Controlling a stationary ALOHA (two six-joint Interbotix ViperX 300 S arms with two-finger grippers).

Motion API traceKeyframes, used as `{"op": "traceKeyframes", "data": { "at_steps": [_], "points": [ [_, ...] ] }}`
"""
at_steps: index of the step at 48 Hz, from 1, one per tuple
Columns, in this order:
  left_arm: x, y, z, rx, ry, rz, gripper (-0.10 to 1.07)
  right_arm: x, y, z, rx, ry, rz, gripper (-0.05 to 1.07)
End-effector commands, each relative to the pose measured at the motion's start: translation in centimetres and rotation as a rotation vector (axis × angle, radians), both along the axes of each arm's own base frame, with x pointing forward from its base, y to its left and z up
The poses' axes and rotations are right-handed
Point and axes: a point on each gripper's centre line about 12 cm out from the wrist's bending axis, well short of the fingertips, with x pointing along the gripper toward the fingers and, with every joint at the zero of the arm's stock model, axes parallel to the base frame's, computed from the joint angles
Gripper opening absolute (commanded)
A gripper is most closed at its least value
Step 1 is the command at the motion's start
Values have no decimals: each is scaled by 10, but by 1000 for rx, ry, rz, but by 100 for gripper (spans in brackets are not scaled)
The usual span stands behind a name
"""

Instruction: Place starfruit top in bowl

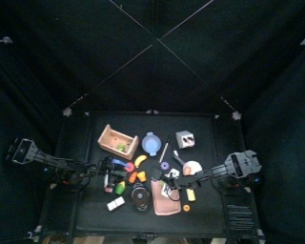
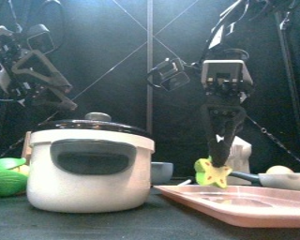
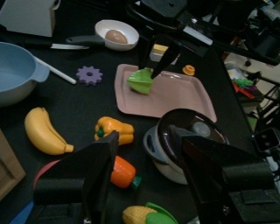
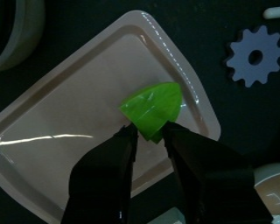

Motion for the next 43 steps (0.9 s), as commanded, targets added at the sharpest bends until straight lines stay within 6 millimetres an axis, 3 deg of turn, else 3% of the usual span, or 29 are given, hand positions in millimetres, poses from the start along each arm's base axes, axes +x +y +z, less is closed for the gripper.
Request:
{"op": "traceKeyframes", "data": {
  "at_steps": [1, 17, 32, 37, 43],
  "points": [
    [3, -1, 5, 0, -20, -3, 86, 6, -2, 27, -1, -82, 7, 68],
    [1, -1, 2, 1, -12, -3, 86, 6, -2, 39, -12, -115, 17, 68],
    [1, -1, 2, 0, -13, -1, 86, 11, -9, 66, -75, -196, 54, 67],
    [2, -1, 3, 1, -15, -3, 86, 16, -21, 74, -116, -219, 53, 67],
    [2, -1, 4, 0, -17, -2, 86, 21, -49, 83, -191, -245, 30, 67]
  ]
}}
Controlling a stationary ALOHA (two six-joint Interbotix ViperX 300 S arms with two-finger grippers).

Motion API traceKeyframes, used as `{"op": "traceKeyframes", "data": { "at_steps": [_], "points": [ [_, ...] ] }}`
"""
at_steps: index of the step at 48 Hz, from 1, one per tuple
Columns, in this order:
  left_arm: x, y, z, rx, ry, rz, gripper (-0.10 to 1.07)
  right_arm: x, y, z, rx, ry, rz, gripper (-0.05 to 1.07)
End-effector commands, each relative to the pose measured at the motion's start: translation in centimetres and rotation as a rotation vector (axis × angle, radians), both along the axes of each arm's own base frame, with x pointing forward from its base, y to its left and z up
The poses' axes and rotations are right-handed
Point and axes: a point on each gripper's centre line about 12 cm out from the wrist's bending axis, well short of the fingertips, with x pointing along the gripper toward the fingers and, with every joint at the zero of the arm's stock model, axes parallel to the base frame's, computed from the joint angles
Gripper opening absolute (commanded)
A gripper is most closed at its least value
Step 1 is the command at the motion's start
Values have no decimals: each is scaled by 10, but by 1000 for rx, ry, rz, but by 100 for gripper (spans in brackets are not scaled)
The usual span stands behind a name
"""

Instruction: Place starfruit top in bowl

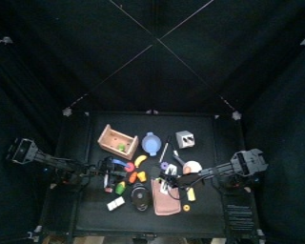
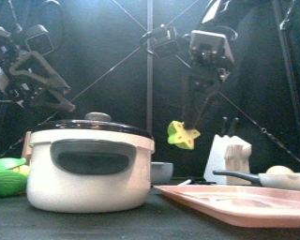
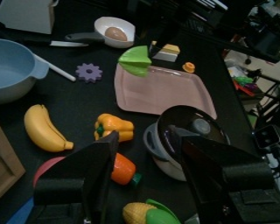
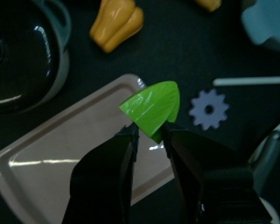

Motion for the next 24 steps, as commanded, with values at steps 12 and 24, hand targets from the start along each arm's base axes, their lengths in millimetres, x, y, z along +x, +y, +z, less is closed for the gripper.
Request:
{"op": "traceKeyframes", "data": {
  "at_steps": [12, 24],
  "points": [
    [4, -1, 6, -1, -24, 1, 86, 15, -96, 48, -128, -164, -140, 67],
    [4, 0, 5, -2, -22, 4, 86, 25, -153, 36, -130, -232, -204, 67]
  ]
}}
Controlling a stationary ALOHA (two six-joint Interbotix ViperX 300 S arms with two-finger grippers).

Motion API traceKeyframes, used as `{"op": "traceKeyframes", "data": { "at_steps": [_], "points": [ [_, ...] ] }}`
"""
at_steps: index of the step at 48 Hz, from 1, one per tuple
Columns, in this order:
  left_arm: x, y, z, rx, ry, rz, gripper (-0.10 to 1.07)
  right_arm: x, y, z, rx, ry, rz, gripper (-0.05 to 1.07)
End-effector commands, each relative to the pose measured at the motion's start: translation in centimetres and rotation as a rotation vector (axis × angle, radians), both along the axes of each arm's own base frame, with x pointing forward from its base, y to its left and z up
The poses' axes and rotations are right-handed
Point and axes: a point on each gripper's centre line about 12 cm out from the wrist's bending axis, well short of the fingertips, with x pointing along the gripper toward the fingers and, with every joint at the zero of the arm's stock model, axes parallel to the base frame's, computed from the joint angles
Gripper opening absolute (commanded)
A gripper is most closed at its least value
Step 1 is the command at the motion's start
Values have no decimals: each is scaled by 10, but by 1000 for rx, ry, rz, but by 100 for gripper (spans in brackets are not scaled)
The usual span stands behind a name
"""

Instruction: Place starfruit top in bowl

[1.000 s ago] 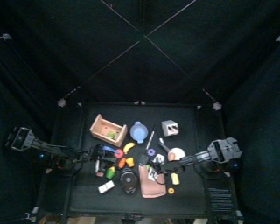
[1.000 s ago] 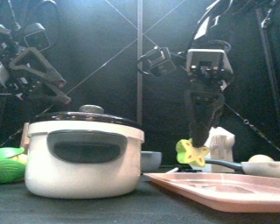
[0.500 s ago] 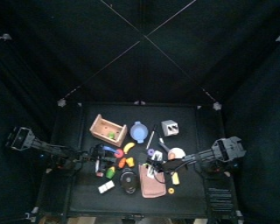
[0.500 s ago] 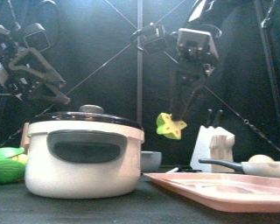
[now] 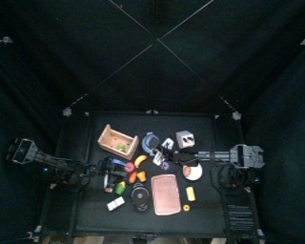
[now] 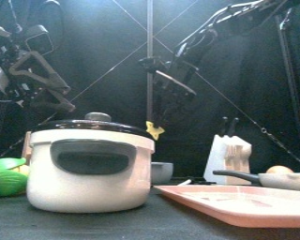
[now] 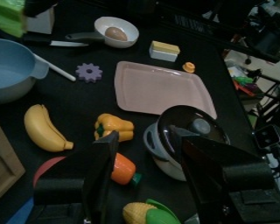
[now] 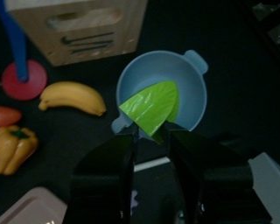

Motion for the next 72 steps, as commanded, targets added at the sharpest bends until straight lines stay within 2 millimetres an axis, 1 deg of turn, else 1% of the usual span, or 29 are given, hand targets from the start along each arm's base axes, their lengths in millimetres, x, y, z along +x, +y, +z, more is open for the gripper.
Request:
{"op": "traceKeyframes", "data": {
  "at_steps": [1, 6, 10, 18, 27, 39, 46, 53, 62, 72],
  "points": [
    [4, -1, 5, 0, -21, 0, 86, 5, -16, 12, -7, -65, -10, 67],
    [3, 0, 4, 1, -18, 0, 86, 9, -28, 0, 3, -73, -12, 67],
    [3, 0, 4, 0, -18, 1, 86, 12, -33, -7, 11, -78, -15, 68],
    [3, 0, 4, 0, -17, 3, 86, 18, -34, -18, 16, -65, -5, 69],
    [3, 0, 3, 2, -15, 0, 86, 19, -35, -29, 25, -44, -10, 69],
    [2, 1, 3, 1, -15, 4, 86, 20, -36, -38, 30, -26, -12, 69],
    [2, 0, 3, 2, -14, 3, 86, 21, -36, -37, 30, -29, -13, 70],
    [2, 1, 3, 1, -14, 4, 86, 21, -36, -37, 30, -30, -13, 74],
    [2, 1, 2, 1, -12, 6, 86, 21, -36, -37, 30, -30, -13, 83],
    [2, 1, 2, 1, -12, 4, 86, 21, -34, -37, 30, -21, -14, 84]
  ]
}}
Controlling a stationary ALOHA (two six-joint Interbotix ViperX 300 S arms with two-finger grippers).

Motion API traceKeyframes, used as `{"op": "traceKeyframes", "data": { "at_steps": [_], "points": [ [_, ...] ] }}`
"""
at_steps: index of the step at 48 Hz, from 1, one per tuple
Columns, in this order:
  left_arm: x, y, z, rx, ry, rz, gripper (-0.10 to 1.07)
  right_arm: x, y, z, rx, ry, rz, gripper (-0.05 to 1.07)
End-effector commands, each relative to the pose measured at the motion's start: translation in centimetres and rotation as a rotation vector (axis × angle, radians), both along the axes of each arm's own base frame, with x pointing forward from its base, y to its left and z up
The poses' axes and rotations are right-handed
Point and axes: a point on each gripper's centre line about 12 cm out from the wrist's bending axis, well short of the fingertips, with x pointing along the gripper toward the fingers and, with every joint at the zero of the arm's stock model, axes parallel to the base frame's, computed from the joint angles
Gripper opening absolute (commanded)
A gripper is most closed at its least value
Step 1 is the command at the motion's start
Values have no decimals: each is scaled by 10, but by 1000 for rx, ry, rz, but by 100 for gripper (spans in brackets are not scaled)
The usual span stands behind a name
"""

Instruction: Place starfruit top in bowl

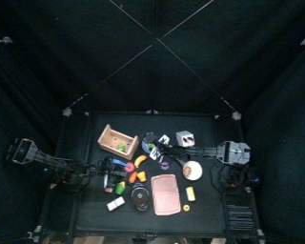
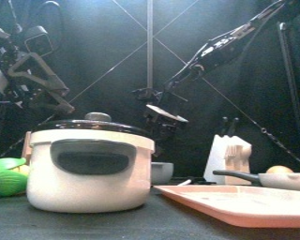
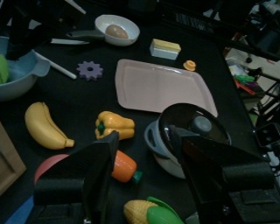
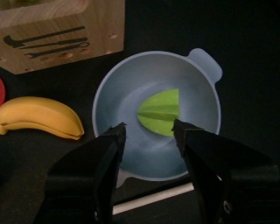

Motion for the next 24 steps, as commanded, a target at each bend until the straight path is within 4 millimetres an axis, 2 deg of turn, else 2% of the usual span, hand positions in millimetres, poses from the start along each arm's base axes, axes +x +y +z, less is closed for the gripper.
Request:
{"op": "traceKeyframes", "data": {
  "at_steps": [1, 16, 24],
  "points": [
    [3, 0, 5, 1, -23, 2, 86, 4, -2, 18, -12, -39, -6, 84],
    [3, 0, 5, 0, -21, 3, 86, 0, -3, 18, -14, -13, -29, 84],
    [2, 1, 3, -8, -15, 12, 86, 1, -4, 24, 7, -35, -49, 84]
  ]
}}
